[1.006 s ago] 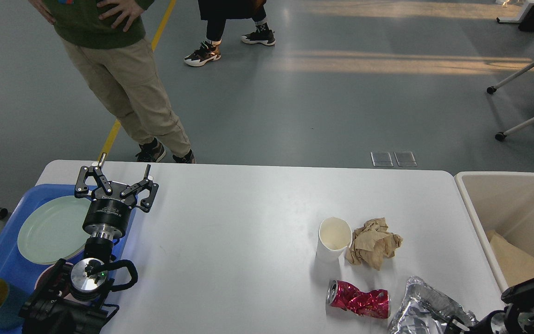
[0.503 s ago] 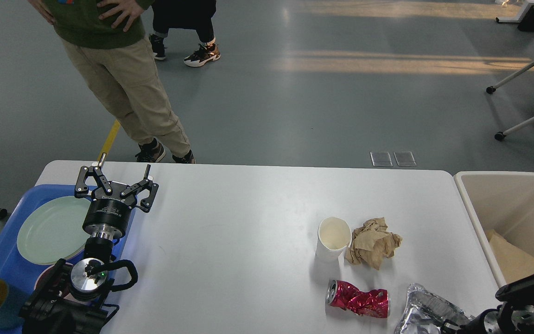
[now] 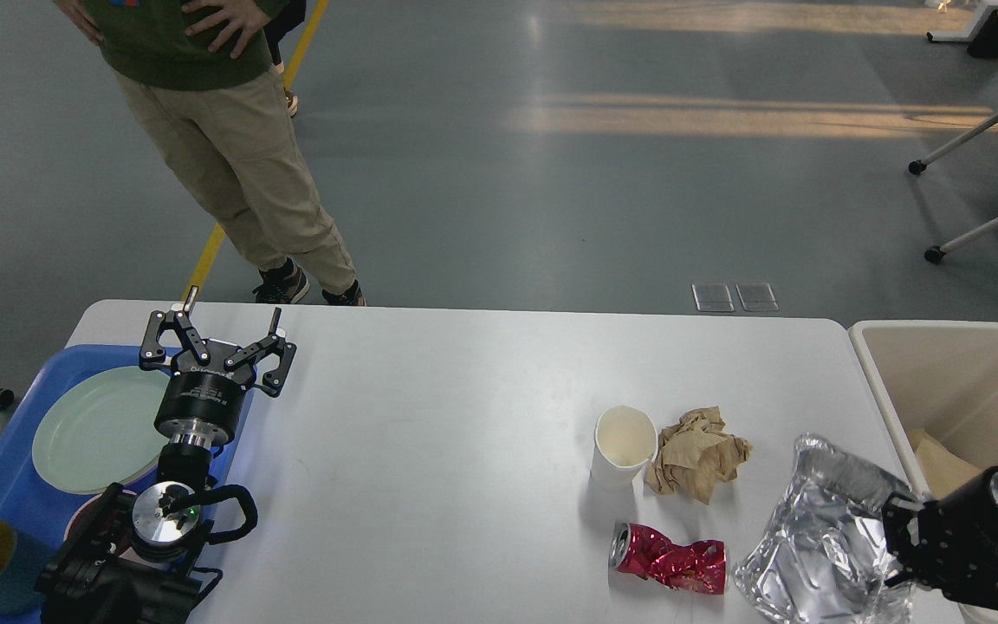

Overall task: Tidy desktop
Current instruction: 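Lift the foil wrapper and drop it into the white bin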

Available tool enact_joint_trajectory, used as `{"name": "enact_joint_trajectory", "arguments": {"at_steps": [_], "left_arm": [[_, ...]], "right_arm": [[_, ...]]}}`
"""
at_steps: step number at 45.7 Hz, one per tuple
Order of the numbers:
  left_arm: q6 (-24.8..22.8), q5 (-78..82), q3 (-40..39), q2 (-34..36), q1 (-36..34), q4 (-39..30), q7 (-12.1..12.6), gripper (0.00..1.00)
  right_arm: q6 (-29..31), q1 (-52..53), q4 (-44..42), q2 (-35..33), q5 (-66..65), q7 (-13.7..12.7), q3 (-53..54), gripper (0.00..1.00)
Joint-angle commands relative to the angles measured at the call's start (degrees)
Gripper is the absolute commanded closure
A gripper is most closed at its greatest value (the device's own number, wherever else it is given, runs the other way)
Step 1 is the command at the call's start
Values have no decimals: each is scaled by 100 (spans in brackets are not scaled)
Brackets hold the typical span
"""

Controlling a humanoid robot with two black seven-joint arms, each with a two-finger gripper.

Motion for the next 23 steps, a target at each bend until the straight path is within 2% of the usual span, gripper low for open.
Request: {"name": "enact_joint_trajectory", "arguments": {"at_steps": [1, 7, 12, 18, 23], "left_arm": [[0, 1, 0, 0, 0, 0, 0, 4], [0, 1, 0, 0, 0, 0, 0, 4], [0, 1, 0, 0, 0, 0, 0, 4], [0, 1, 0, 0, 0, 0, 0, 4], [0, 1, 0, 0, 0, 0, 0, 4]], "right_arm": [[493, 1471, 143, -2, 196, 10, -954, 100], [695, 2729, 398, 138, 276, 1, -1798, 100], [696, 3266, 671, 358, 285, 10, -2212, 100], [529, 3285, 531, 297, 224, 10, -2327, 100], [432, 2899, -127, -89, 188, 1, -2222, 100]]}}
